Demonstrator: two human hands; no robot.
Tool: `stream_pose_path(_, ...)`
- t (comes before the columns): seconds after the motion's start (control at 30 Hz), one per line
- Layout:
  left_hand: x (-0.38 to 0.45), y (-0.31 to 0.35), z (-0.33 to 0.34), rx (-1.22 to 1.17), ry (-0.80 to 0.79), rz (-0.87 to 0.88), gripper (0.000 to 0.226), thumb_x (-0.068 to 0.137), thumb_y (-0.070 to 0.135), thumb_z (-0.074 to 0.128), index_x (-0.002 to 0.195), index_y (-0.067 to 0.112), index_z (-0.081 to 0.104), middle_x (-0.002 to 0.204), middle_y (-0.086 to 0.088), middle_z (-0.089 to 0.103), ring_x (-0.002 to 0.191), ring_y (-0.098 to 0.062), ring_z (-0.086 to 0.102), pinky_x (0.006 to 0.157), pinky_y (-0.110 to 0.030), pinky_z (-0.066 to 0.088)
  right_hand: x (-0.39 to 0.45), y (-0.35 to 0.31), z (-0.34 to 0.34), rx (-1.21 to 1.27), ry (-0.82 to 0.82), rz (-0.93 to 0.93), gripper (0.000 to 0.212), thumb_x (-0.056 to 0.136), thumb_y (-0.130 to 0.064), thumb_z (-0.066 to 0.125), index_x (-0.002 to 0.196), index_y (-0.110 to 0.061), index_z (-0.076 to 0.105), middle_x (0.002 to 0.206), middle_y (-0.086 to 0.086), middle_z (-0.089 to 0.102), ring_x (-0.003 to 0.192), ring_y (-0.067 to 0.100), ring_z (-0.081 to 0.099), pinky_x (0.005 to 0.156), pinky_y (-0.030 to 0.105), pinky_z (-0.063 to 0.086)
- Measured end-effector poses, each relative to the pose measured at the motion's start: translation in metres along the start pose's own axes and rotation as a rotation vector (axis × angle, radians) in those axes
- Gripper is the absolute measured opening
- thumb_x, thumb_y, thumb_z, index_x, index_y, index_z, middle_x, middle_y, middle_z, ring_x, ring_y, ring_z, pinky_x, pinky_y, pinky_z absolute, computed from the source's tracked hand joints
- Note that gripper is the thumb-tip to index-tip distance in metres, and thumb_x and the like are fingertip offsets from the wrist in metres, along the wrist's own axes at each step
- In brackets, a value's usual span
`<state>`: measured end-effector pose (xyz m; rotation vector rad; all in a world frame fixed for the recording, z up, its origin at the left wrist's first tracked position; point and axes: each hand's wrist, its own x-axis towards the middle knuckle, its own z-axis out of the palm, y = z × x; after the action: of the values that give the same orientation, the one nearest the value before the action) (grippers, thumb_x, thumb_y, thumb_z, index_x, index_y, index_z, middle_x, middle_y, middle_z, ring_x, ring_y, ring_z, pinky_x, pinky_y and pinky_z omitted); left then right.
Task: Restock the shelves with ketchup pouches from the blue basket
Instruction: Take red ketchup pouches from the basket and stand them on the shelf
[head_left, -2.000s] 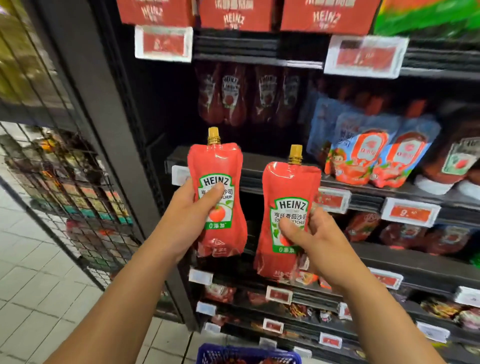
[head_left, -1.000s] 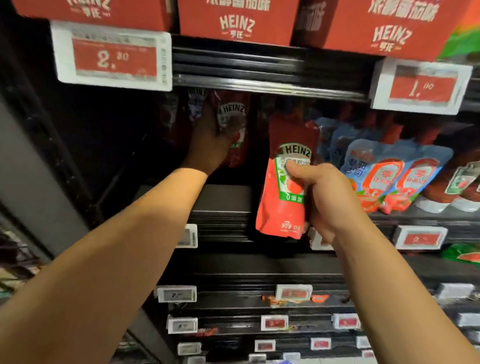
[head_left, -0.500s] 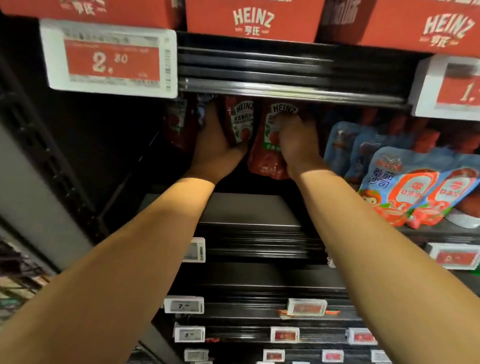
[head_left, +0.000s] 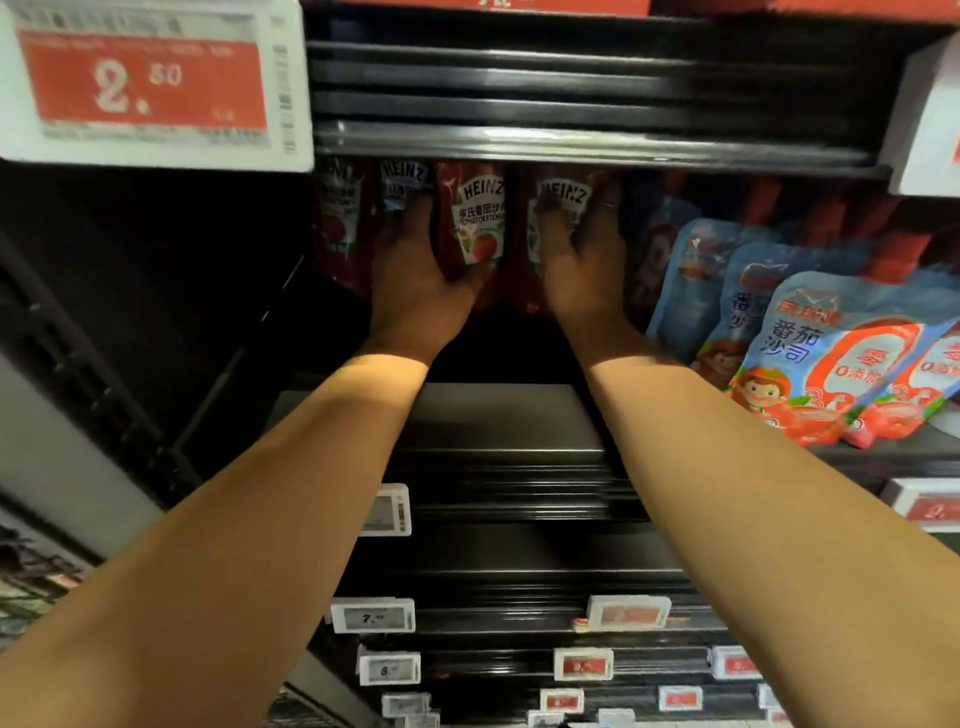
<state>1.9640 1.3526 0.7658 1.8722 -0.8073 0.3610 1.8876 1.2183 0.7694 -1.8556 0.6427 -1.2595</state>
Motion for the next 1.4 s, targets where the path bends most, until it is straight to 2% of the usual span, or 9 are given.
stream_pose_path(0.33,0.001,-0.004,0.0,-0.023,0.011,-0.037,0.064,0.079,0.022,0.082,0.137,0.016,0.055,0.132,-0.003,0.065,0.124,-0.02,0.059,0.106,-0.03,0.044,0.0,-0.001,0.003,-0.053,0.098,-0.032,0.047,0.104,-0.03,0.049,0.142,-0.002,0.045,0.135,0.021,0.06,0.123,0.035,0.057,0.094,0.021,0.035)
stream_pose_path(0.47,-0.001,-0.002,0.003,0.003,0.017,-0.019,0.064,0.08,0.02,0.08,0.138,0.018,0.053,0.133,-0.003,0.065,0.125,-0.021,0.059,0.105,-0.023,0.041,0.003,0.002,0.006,0.056,0.085,0.079,0.051,0.108,-0.028,0.041,0.152,-0.005,0.035,0.148,0.021,0.049,0.134,0.032,0.046,0.086,0.001,0.018)
stream_pose_path(0.53,-0.001,-0.002,0.005,0.054,-0.001,-0.025,0.07,0.077,0.016,0.081,0.14,0.019,0.052,0.135,-0.006,0.063,0.127,-0.024,0.057,0.106,-0.023,0.039,0.005,0.004,0.007,0.094,0.063,0.113,0.053,0.108,-0.033,0.039,0.155,-0.009,0.032,0.152,0.017,0.045,0.137,0.028,0.042,0.085,-0.001,0.015)
stream_pose_path(0.63,-0.001,-0.002,0.007,0.083,-0.058,-0.037,0.071,0.078,0.011,0.078,0.142,0.017,0.049,0.134,-0.01,0.061,0.124,-0.027,0.058,0.108,-0.038,0.047,0.005,0.001,0.007,0.057,0.04,0.134,0.054,0.108,-0.038,0.037,0.155,-0.012,0.03,0.154,0.014,0.044,0.14,0.027,0.042,0.099,0.012,0.021)
stream_pose_path(0.77,-0.004,-0.002,0.006,0.113,-0.011,-0.033,0.06,0.076,0.008,0.078,0.131,0.011,0.053,0.112,-0.009,0.071,0.106,-0.03,0.067,0.091,-0.038,0.055,-0.003,-0.007,0.003,-0.108,0.104,-0.008,0.055,0.104,-0.026,0.049,0.151,-0.003,0.034,0.147,0.023,0.047,0.134,0.035,0.046,0.113,0.034,0.034)
stream_pose_path(0.93,-0.003,-0.002,0.006,0.136,-0.027,-0.033,0.048,0.079,0.007,0.074,0.123,0.01,0.055,0.108,-0.012,0.072,0.1,-0.032,0.069,0.087,-0.039,0.056,-0.021,-0.011,0.0,-0.287,-0.019,0.022,0.096,0.084,-0.02,0.07,0.159,-0.01,0.011,0.151,0.022,0.035,0.141,0.038,0.033,0.116,0.038,0.027)
stream_pose_path(1.13,-0.002,-0.002,0.011,0.166,-0.079,-0.046,0.051,0.082,0.006,0.072,0.129,0.011,0.055,0.118,-0.014,0.067,0.108,-0.031,0.066,0.096,-0.038,0.052,-0.02,-0.009,0.001,-0.36,-0.04,0.093,0.09,0.093,-0.017,0.061,0.161,-0.017,0.001,0.151,0.026,0.031,0.141,0.043,0.032,0.118,0.046,0.027)
stream_pose_path(1.3,-0.004,0.001,0.006,0.13,-0.075,-0.021,0.045,0.079,0.005,0.069,0.124,0.011,0.064,0.109,-0.009,0.072,0.099,-0.025,0.07,0.085,-0.022,0.048,-0.016,-0.009,0.005,-0.33,-0.063,0.113,0.09,0.093,-0.017,0.058,0.161,-0.013,-0.001,0.148,0.027,0.036,0.137,0.044,0.038,0.115,0.047,0.033)
stream_pose_path(1.4,-0.003,0.0,-0.007,0.118,0.178,-0.12,0.046,0.077,0.028,0.071,0.12,0.014,0.063,0.121,-0.013,0.067,0.112,-0.033,0.063,0.093,-0.031,0.048,-0.021,-0.011,0.002,-0.279,-0.054,0.11,0.094,0.09,-0.024,0.063,0.161,-0.011,0.001,0.148,0.028,0.037,0.137,0.044,0.038,0.115,0.044,0.033)
